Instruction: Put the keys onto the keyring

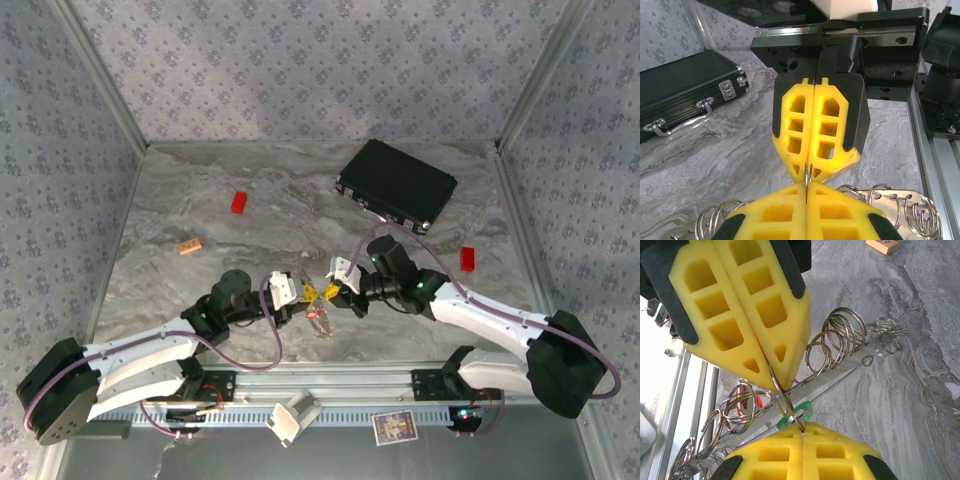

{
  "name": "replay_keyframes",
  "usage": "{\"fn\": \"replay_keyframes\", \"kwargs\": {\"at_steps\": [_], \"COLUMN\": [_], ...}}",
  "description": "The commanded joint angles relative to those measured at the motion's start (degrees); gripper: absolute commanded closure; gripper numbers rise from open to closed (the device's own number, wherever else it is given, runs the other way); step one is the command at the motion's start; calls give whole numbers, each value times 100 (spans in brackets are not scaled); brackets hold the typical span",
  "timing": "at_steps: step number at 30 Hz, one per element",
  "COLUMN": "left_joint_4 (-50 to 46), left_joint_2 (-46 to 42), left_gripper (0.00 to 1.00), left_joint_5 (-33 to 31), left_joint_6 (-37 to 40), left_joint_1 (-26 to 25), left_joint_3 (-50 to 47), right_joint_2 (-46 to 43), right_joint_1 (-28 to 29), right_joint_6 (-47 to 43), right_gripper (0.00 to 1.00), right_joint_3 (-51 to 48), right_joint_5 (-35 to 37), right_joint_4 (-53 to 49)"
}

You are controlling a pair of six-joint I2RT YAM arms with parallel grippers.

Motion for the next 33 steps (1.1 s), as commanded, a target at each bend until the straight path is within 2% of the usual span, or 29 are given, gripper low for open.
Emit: {"fn": "replay_keyframes", "kwargs": {"at_steps": [1, 2, 4, 9, 21, 23, 26, 27, 29, 33], "left_joint_4": [542, 535, 534, 574, 605, 604, 596, 543, 340, -344], "left_joint_2": [30, 39, 67, 116, 97, 100, 82, 70, 28, -45], "left_gripper": [100, 100, 100, 100, 100, 100, 100, 100, 86, 81], "left_joint_5": [180, 184, 199, 235, 283, 279, 203, 125, -86, -200], "left_joint_6": [8, 19, 26, 20, -66, -80, -97, -112, -119, -3], "left_joint_1": [-12, -11, -10, -6, -12, -7, -11, -10, -6, -6], "left_joint_3": [16, 17, 17, 43, 43, 43, 39, 49, 96, 287], "right_joint_2": [-261, -368, -501, -488, -219, -207, -212, -208, -246, -304], "right_joint_1": [29, 30, 26, 27, 70, 66, 53, 57, 59, 138], "right_joint_6": [-5, 3, -6, 34, 99, 118, 110, 95, 4, -291], "right_gripper": [81, 75, 72, 72, 84, 89, 100, 100, 100, 100], "right_joint_3": [28, -40, -105, -108, -29, -33, -12, 4, 69, 296], "right_joint_5": [68, 76, 44, -133, -177, -218, -263, -263, -179, 150], "right_joint_4": [78, 124, 154, 211, 484, 561, 564, 516, 306, -309]}}
